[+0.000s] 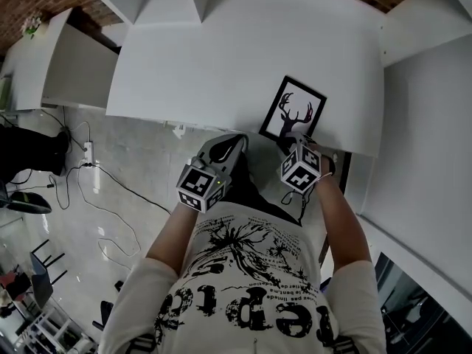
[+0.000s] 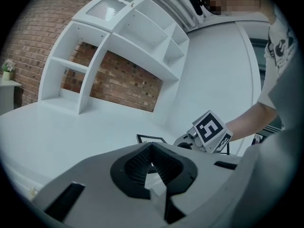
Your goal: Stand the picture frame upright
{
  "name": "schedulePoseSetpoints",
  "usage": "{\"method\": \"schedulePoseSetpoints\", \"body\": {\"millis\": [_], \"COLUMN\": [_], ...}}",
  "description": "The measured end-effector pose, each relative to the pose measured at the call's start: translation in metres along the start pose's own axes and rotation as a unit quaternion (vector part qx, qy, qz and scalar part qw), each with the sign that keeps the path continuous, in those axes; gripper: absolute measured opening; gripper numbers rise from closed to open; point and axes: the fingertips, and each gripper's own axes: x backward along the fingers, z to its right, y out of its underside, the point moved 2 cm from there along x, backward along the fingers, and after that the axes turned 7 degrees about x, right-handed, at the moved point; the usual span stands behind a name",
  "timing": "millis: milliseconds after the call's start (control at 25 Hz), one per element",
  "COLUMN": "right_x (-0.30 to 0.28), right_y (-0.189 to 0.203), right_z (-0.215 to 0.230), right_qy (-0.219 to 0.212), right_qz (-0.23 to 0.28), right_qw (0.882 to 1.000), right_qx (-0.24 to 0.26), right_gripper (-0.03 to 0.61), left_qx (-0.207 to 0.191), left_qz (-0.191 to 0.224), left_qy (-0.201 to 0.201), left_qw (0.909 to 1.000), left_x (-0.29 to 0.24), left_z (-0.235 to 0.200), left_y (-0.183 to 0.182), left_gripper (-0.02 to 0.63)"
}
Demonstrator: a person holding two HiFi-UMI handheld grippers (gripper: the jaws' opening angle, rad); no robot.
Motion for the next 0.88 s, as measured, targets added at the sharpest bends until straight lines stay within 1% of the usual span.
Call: {"method": "schedulePoseSetpoints", "body": {"millis": [160, 240, 360, 520, 640, 720, 800, 880], "right_x": [0.004, 0.006, 0.008, 0.009, 0.014, 0.019, 0.022, 0.024], "right_y": [0.001, 0.001, 0.002, 0.008, 0.014, 0.015, 0.015, 0.018], "right_z": [-0.014, -0.022, -0.034, -0.05, -0.063, -0.071, -0.077, -0.084], "right_qy": [-0.002, -0.004, -0.01, -0.016, -0.022, -0.023, -0.024, -0.025], "right_qz": [0.002, 0.004, 0.007, 0.01, 0.015, 0.022, 0.026, 0.026], "right_qw": [1.0, 1.0, 0.999, 0.997, 0.996, 0.995, 0.994, 0.993], "right_qx": [0.02, 0.031, 0.05, 0.072, 0.089, 0.098, 0.105, 0.11], "right_gripper": [0.074, 0.074, 0.074, 0.074, 0.074, 0.074, 0.074, 0.072], "left_qx": [0.006, 0.015, 0.049, 0.102, 0.151, 0.19, 0.236, 0.274], "left_qz": [-0.009, -0.022, -0.045, -0.074, -0.094, -0.093, -0.081, -0.081], "left_qy": [0.002, 0.003, 0.009, 0.011, 0.016, 0.017, 0.015, 0.019], "left_qw": [0.9999, 0.9996, 0.9977, 0.992, 0.9839, 0.9773, 0.9681, 0.9582], "left_x": [0.005, 0.003, -0.002, -0.012, -0.018, -0.021, -0.024, -0.028], "left_z": [0.002, 0.002, 0.001, -0.002, -0.001, -0.003, -0.006, -0.005], "left_y": [0.011, 0.021, 0.041, 0.07, 0.087, 0.093, 0.095, 0.102], "left_gripper": [0.014, 0.014, 0.015, 0.015, 0.015, 0.019, 0.054, 0.091]}}
